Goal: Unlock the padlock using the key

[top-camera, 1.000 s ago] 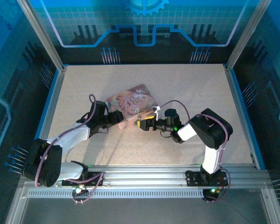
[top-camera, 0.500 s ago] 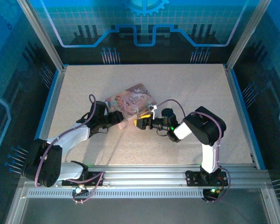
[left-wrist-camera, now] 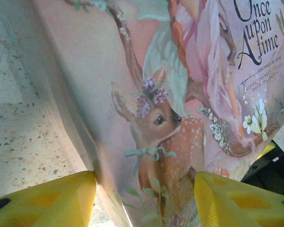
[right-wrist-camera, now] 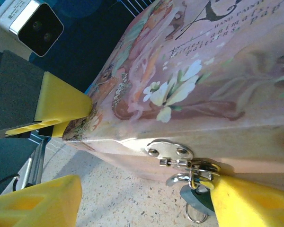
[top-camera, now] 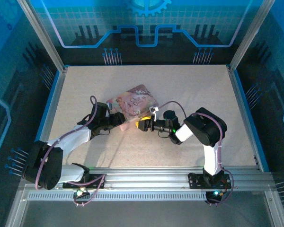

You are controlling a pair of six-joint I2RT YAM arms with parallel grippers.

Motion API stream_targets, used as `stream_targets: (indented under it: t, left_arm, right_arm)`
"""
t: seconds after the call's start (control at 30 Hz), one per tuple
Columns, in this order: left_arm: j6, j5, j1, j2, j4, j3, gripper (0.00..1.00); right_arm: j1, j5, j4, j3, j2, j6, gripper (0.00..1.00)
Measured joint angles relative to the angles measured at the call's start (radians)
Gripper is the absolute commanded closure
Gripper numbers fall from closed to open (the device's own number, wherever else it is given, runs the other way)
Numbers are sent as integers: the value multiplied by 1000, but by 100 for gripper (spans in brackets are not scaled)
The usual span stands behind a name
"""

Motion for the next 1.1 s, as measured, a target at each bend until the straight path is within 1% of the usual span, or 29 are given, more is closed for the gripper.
stream_targets:
  t: [0.4, 0.47, 0.9, 1.1]
  left_arm:
    - [-11, 0, -2, 0, -1, 0, 42]
    - [-11, 0, -2, 0, -1, 0, 42]
    - [-11, -3, -3, 0, -2, 0, 42]
    - [-15, -3, -3, 0, -2, 0, 42]
  right_arm:
    - [0, -2, 18, -8, 8, -17, 38]
    - [0, -2, 18, -8, 9, -25, 42]
    - [2, -2, 25, -29, 11, -87, 52]
    - [10, -2, 44, -50, 11, -108, 58]
